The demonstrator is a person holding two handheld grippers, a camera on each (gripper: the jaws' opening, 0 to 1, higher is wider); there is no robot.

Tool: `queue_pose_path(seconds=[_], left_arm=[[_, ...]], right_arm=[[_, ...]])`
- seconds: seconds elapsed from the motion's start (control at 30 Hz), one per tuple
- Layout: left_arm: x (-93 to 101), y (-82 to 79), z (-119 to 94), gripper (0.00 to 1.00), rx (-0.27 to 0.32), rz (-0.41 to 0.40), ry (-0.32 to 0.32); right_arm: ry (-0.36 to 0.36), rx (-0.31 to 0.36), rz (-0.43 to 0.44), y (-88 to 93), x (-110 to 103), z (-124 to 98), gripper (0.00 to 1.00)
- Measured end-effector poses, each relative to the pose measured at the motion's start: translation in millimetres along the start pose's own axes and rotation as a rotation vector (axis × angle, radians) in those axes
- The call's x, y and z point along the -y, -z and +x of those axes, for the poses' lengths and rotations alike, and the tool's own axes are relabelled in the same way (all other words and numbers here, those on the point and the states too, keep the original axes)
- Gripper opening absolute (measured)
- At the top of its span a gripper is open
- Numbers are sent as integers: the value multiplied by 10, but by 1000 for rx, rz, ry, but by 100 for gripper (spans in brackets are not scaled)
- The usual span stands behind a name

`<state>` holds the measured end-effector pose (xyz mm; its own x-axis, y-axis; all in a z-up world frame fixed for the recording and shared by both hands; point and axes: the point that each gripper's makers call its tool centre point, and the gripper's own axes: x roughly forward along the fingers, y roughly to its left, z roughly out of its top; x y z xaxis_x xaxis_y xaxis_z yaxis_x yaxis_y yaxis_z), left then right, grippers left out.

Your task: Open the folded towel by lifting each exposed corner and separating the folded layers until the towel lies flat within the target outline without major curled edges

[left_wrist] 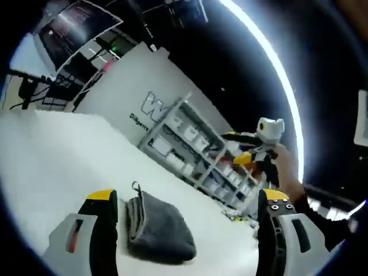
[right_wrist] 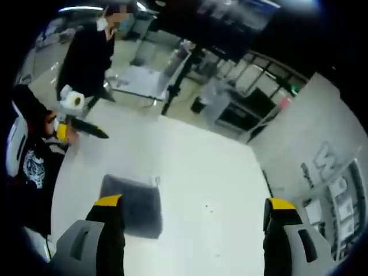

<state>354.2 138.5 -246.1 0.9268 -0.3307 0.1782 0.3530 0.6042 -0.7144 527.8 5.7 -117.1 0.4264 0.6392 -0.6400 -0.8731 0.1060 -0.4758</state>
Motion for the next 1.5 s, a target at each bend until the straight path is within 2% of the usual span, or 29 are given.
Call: queue_pose_path(seconds=[0.1, 0.3, 0.6, 0.73, 0.83, 0.9, 1.03, 1.13, 1.33, 1.5], left_arm=[[-58, 102, -12, 97, -6, -70, -10], [-141, 276, -52, 96, -18, -136, -29], [-118, 661, -80, 95, -61, -210, -57], [-63, 807, -94, 96, -82, -205, -63], [-95, 921, -82, 96, -102, -213, -78], [-118, 984, -61, 96, -115, -214, -84], [-151, 1095, -30, 96, -138, -224, -93], [-139, 1117, -26, 95, -138, -221, -93], [-190, 1057, 9, 95, -89, -240, -105], [-176, 1006, 70, 95, -32, -313, -84]], right_arm=[[-20, -21, -15, -27, 23, 27, 99], [-42, -48, -36, -101, 16, 137, 99], [-75, -67, -61, -141, -25, 275, 99], [-89, -69, -63, -150, -25, 292, 99], [-133, -72, -90, -147, -98, 328, 99], [-195, -65, -133, -154, -245, 361, 99], [-214, -97, -154, -112, -344, 425, 99], [-210, -111, -162, -90, -343, 450, 99], [-212, -132, -149, -58, -304, 480, 98], [-223, -152, -144, -59, -332, 522, 97]])
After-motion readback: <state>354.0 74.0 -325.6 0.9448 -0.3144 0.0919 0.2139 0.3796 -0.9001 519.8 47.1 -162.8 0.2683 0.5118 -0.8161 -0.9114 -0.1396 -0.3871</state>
